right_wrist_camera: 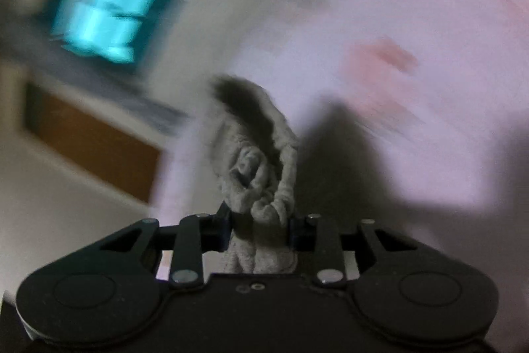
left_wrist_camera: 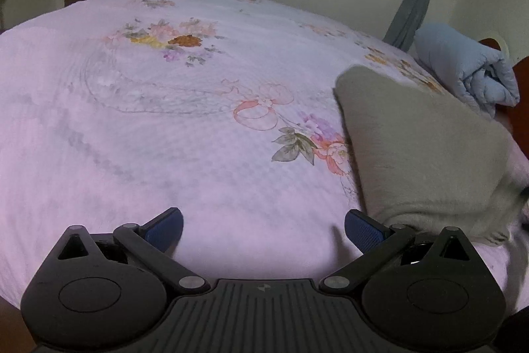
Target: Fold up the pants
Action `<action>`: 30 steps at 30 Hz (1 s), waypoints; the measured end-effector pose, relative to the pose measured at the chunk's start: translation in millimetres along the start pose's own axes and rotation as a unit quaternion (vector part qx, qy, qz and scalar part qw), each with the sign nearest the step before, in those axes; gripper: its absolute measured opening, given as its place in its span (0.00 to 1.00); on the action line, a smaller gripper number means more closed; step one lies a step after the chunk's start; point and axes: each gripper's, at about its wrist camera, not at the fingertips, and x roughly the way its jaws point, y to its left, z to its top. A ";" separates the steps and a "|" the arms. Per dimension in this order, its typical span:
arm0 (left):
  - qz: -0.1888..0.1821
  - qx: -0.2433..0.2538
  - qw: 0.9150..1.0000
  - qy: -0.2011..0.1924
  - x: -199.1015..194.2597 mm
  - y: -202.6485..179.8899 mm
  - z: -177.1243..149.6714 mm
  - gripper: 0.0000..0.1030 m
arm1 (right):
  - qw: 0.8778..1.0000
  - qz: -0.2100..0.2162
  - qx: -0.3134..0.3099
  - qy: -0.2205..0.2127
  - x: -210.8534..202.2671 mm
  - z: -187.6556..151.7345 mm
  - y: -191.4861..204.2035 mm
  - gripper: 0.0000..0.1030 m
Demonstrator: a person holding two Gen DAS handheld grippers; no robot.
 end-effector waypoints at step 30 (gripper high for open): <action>-0.020 0.055 0.998 0.014 -4.6 -31.0 -7.3 1.00 | 0.990 0.136 -0.023 -0.033 -1.9 1.0 52.7 0.22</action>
